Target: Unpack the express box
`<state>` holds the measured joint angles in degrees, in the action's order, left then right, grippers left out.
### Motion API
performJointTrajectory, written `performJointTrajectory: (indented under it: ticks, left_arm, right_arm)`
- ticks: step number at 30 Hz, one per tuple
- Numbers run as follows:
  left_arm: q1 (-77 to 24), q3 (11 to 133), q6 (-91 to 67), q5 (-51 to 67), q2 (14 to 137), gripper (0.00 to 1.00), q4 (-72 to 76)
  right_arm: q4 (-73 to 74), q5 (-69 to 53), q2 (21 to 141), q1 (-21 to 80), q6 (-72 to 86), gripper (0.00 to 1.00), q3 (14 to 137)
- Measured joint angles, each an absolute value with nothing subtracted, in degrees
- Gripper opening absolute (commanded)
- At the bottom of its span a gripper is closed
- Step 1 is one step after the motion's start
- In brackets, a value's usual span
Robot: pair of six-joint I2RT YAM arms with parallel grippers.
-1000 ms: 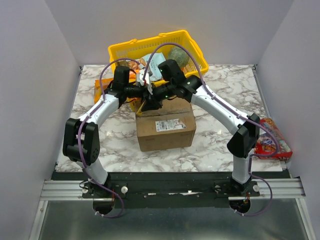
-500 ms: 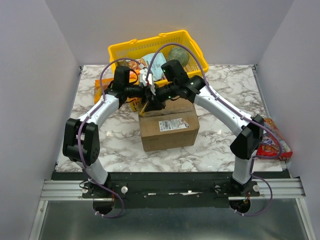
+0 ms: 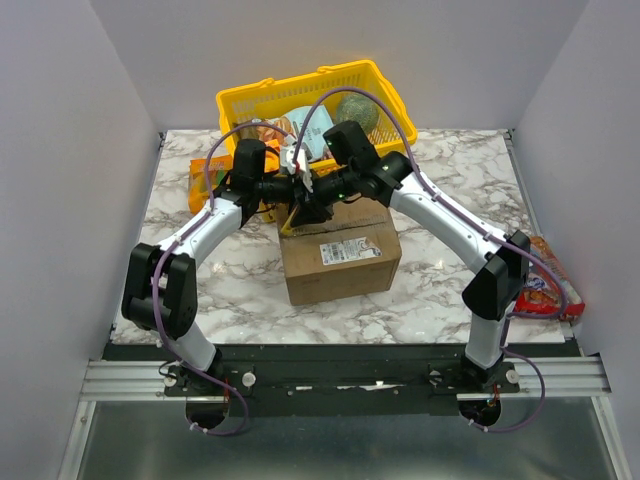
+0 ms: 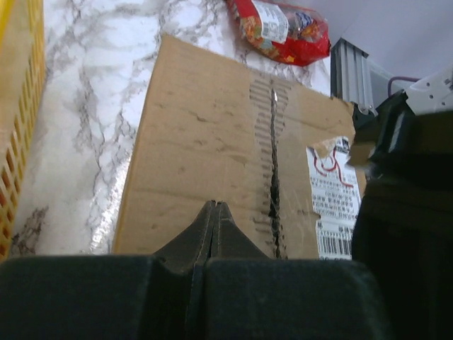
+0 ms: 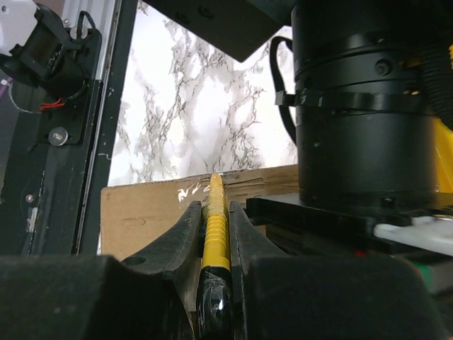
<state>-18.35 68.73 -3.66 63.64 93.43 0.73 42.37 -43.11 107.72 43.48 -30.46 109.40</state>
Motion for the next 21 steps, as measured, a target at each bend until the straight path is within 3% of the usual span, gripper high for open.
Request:
performJointTrajectory:
  ticks: [21]
  left_arm:
    - [-18.52,67.48,3.64,63.72,93.45,0.0,-2.48]
  right_arm:
    - [43.29,-43.35,106.34,41.47,-30.35,0.0,107.77]
